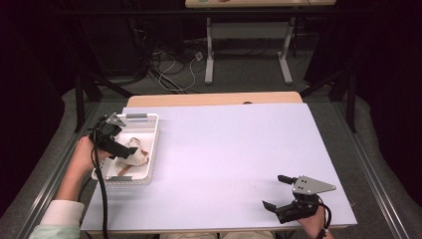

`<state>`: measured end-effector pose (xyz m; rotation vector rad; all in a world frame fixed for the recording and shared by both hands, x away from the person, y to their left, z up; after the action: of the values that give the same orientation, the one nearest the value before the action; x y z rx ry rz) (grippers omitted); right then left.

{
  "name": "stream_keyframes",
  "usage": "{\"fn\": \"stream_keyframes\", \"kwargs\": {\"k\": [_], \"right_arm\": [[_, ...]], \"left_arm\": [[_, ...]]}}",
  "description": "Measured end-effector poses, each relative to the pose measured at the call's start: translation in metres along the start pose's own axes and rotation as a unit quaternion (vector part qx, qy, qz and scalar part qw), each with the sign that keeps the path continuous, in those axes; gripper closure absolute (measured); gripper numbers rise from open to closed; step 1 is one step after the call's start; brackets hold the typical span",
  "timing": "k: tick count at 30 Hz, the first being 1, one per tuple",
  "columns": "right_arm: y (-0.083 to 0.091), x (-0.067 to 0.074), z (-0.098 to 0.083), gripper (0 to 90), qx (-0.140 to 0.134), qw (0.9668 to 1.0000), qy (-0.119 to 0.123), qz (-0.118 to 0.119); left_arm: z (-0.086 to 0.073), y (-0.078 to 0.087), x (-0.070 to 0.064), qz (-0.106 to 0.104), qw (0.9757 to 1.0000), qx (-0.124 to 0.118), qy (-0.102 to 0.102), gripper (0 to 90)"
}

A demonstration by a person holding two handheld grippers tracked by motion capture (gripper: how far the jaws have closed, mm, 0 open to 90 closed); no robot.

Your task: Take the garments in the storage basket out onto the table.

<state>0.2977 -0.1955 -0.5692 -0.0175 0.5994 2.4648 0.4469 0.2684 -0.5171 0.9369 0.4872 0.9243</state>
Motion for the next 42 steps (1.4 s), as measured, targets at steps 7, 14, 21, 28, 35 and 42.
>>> {"fn": "stream_keyframes", "kwargs": {"k": [7,14,21,28,35,42], "right_arm": [[0.0,0.001,0.0,0.0,0.001,1.0,0.0,0.001],[0.0,0.001,0.0,0.0,0.0,1.0,0.0,0.001],[0.0,0.001,0.0,0.0,0.0,1.0,0.001,0.002],[0.001,0.003,0.001,0.0,-0.003,1.0,0.004,0.006],[0.001,0.002,0.001,0.0,-0.003,1.0,0.004,0.007],[0.001,0.002,0.001,0.0,-0.005,1.0,0.003,0.007]], "left_arm": [[-0.004,-0.008,0.002,-0.005,0.9992,0.031,-0.025,0.0],[-0.008,-0.017,0.003,-0.006,0.9969,0.061,-0.05,0.0],[-0.012,-0.03,0.005,0.001,0.9934,0.093,-0.067,0.0],[-0.015,-0.039,0.008,-0.002,0.9917,0.111,-0.064,0.0],[-0.018,-0.049,0.011,-0.002,0.989,0.131,-0.068,0.0],[-0.021,-0.062,0.013,-0.01,0.9855,0.155,-0.069,0.0]]}}
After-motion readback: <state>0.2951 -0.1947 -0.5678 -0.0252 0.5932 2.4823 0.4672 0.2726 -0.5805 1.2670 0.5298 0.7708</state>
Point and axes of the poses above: each handheld gripper's, and its own axes: y roughly backward along the jaws, z roughly out of its top, x roughly to its left, the point moved 9 cm from there along -y, roughly forward along the jaws, and after that the axes turned 13 degrees about y, right-handed, at the moved point
